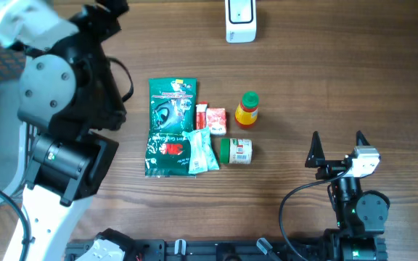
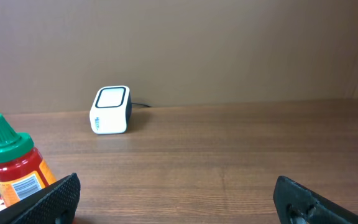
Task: Scan the item barcode
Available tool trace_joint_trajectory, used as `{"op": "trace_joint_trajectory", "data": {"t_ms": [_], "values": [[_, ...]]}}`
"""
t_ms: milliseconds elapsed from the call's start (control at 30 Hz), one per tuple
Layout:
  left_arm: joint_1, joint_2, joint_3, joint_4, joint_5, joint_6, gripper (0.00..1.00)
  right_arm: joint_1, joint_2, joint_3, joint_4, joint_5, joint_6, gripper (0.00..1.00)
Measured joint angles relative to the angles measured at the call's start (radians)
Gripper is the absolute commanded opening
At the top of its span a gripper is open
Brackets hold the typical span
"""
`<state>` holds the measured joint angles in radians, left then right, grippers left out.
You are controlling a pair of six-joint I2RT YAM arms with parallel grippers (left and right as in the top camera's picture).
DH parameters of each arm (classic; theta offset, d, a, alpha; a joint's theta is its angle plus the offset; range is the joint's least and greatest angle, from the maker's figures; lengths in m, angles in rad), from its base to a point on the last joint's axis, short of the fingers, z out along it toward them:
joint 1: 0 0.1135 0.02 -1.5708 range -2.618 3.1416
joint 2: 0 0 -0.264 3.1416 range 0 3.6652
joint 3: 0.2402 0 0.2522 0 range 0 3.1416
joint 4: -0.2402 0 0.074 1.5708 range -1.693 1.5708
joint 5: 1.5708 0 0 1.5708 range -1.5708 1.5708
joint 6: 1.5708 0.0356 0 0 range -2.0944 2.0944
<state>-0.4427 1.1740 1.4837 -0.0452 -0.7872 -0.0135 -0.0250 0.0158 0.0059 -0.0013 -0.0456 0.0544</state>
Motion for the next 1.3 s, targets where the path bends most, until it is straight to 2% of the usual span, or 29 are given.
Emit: {"op": "trace_joint_trajectory", "data": {"t_ms": [33, 133, 233, 300, 467, 667, 800, 1000, 1300], "values": [[0.0, 0.0, -0.003, -0.019, 0.002, 0.073, 1.0, 0.0, 0.0, 0.0, 0.0, 0.0, 0.0, 1.0], [0.0, -0.002, -0.009, -0.056, 0.011, 0.194, 1.0, 0.0, 0.0, 0.0, 0.001, 0.0, 0.0, 1.0], [0.0, -0.021, -0.009, -0.137, 0.048, 0.253, 1.0, 0.0, 0.0, 0.0, 0.002, -0.005, 0.015, 1.0], [0.002, -0.05, -0.01, -0.233, 0.126, 0.28, 1.0, 0.0, 0.0, 0.0, 0.002, -0.026, 0.059, 1.0], [0.037, -0.156, -0.011, -0.378, 0.367, 0.306, 1.0, 0.0, 0.0, 0.0, 0.016, -0.149, 0.321, 1.0], [0.137, -0.343, -0.011, -0.385, 0.536, 0.253, 1.0, 0.0, 0.0, 0.0, 0.026, -0.426, 0.666, 1.0], [0.217, -0.444, -0.011, -0.381, 0.57, 0.208, 1.0, 0.0, 0.0, 0.0, 0.023, -0.65, 0.785, 1.0], [0.27, -0.488, -0.011, -0.398, 0.58, 0.06, 1.0, 0.0, 0.0, 0.0, 0.008, -0.832, 0.845, 0.99], [0.272, -0.487, -0.016, -0.455, 0.583, -0.005, 1.0, 0.0, 0.0, 0.0, -0.003, -0.984, 0.808, 1.0]]}}
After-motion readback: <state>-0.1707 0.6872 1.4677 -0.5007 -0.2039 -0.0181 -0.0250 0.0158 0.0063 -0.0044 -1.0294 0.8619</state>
